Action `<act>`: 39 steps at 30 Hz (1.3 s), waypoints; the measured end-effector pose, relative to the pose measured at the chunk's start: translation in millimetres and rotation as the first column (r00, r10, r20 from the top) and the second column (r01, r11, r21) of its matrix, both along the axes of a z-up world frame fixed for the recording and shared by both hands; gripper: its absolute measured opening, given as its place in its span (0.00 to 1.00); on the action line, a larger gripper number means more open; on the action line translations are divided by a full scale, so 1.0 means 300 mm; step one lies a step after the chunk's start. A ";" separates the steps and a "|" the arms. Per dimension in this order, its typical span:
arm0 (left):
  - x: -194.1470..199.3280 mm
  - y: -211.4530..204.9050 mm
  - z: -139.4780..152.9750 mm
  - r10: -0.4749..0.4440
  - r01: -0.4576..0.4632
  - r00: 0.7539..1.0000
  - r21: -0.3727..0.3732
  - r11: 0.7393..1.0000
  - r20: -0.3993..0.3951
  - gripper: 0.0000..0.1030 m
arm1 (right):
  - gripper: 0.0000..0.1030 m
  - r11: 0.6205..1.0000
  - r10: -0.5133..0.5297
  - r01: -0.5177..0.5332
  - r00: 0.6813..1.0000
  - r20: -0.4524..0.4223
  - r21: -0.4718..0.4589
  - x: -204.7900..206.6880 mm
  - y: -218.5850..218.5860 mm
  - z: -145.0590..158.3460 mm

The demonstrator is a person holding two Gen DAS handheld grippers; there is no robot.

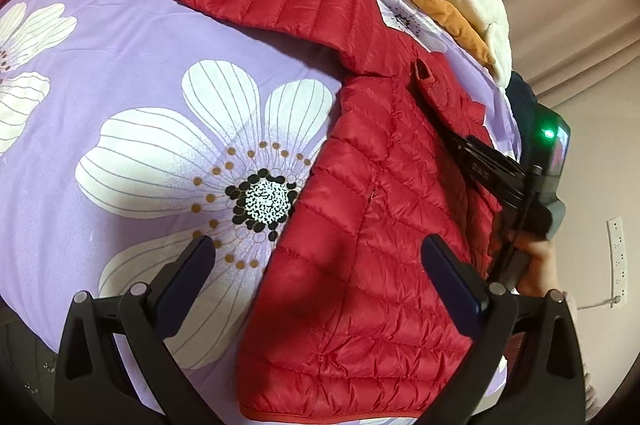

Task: Fold large clothes
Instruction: 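Fold the gripped sleeve across the jacket body with the right tool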

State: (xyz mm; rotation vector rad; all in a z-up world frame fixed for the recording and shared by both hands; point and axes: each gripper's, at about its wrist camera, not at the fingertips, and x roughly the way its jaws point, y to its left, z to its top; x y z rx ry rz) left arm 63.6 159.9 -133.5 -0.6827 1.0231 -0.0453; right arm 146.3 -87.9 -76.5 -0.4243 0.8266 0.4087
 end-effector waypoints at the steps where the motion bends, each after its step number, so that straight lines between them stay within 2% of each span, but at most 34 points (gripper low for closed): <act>1: -0.004 0.001 0.003 0.001 -0.001 1.000 0.000 1.000 0.004 1.00 | 0.59 0.999 0.018 -0.017 1.000 -0.003 0.036 -0.015 -0.004 0.020; 5: -0.015 0.012 0.017 0.011 -0.011 0.999 -0.006 1.000 0.032 1.00 | 0.59 0.982 0.104 -0.102 0.995 -0.008 0.161 -0.052 -0.001 0.095; 7: -0.023 0.020 0.022 0.018 -0.017 0.999 -0.013 1.000 0.052 1.00 | 0.61 0.967 0.109 -0.105 0.994 -0.004 0.231 -0.039 0.002 0.127; 11: -0.033 0.044 0.016 0.026 -0.025 0.998 -0.022 0.999 0.062 1.00 | 0.61 0.954 -0.029 0.035 0.999 -0.027 0.299 0.060 0.005 0.124; 12: -0.037 0.052 0.013 0.030 -0.029 0.998 -0.027 0.999 0.063 1.00 | 0.58 0.946 -0.068 0.080 0.996 -0.052 0.314 0.093 0.004 0.109; 13: -0.041 0.059 0.013 0.034 -0.033 0.997 -0.027 0.999 0.063 1.00 | 0.48 0.936 -0.112 0.133 0.990 -0.082 0.325 0.126 0.006 0.084; 14: -0.046 0.067 0.013 0.039 -0.037 0.997 -0.026 0.999 0.064 1.00 | 0.42 0.929 -0.136 0.165 0.985 -0.107 0.331 0.147 0.009 0.061; 15: -0.052 0.076 0.012 0.043 -0.042 0.997 -0.024 0.999 0.066 1.00 | 0.34 0.924 -0.155 0.191 0.979 -0.134 0.330 0.167 0.015 0.033; 18: -0.066 0.101 0.003 0.057 -0.056 0.997 -0.020 0.998 0.060 1.00 | 0.28 0.930 -0.198 0.240 0.965 -0.169 0.279 0.201 0.043 -0.053; 21: -0.073 0.123 -0.010 0.072 -0.070 0.996 -0.027 0.997 0.048 1.00 | 0.28 0.953 -0.193 0.227 0.965 -0.179 0.199 0.205 0.093 -0.129; 25: -0.072 0.126 -0.019 0.071 -0.069 0.997 -0.043 0.997 0.036 1.00 | 0.28 0.980 -0.158 0.171 0.980 -0.125 0.099 0.199 0.152 -0.153; 27: -0.073 0.120 -0.017 0.060 -0.058 0.998 -0.048 0.997 0.035 1.00 | 0.28 0.984 -0.152 0.162 0.981 -0.121 0.079 0.200 0.168 -0.143; 29: -0.079 0.114 -0.010 0.051 -0.049 0.998 -0.041 0.998 0.040 1.00 | 0.28 0.983 -0.158 0.167 0.981 -0.116 0.076 0.190 0.173 -0.121; 32: -0.088 0.118 -0.005 0.055 -0.053 0.998 -0.043 0.998 0.044 1.00 | 0.28 0.981 -0.140 0.149 0.987 -0.081 0.121 0.145 0.153 -0.068; 36: -0.097 0.123 -0.002 0.065 -0.063 0.997 -0.051 0.997 0.043 1.00 | 0.28 0.981 -0.091 0.097 0.995 -0.044 0.167 0.032 0.087 -0.004; 39: -0.105 0.115 0.004 0.060 -0.057 0.997 -0.053 0.997 0.045 1.00 | 0.28 0.975 -0.053 0.064 0.997 -0.056 0.211 -0.054 0.059 0.014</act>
